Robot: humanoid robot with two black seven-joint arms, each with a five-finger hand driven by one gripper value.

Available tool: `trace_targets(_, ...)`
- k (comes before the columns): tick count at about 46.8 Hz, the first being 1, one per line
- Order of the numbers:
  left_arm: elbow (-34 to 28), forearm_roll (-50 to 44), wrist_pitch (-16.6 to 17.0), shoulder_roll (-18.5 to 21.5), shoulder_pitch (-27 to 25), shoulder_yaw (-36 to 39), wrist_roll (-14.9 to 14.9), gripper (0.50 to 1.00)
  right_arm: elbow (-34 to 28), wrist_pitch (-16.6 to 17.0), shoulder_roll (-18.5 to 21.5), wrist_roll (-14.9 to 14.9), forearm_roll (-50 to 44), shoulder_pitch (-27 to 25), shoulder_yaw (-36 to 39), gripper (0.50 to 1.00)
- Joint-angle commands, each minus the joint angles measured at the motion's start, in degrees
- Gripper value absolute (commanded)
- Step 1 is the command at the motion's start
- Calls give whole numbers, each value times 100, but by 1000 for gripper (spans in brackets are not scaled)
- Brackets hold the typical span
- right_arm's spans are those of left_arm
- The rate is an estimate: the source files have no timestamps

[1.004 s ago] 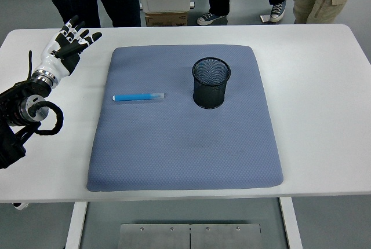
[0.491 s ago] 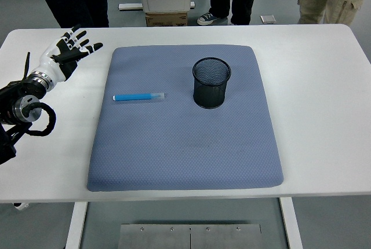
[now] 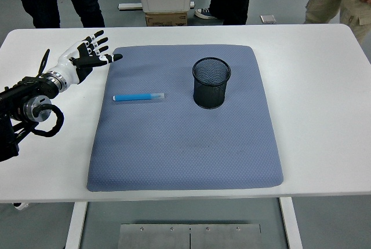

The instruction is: Left hand places marker in pen holder

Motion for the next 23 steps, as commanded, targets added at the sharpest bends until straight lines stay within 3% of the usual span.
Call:
trace_targets(1, -41, 3, -12, 30, -170, 330, -6, 1000, 0, 0, 0, -3, 0, 0, 0, 1000)
trace_targets(15, -120, 12, -108, 101, -1286, 2492, -15, 1000, 0, 0, 0, -3, 0, 0, 0, 1000)
trace_targets(23, -577, 47, -117, 74, -2129, 3898, -59, 1000, 0, 0, 0, 6, 0, 0, 0, 1000)
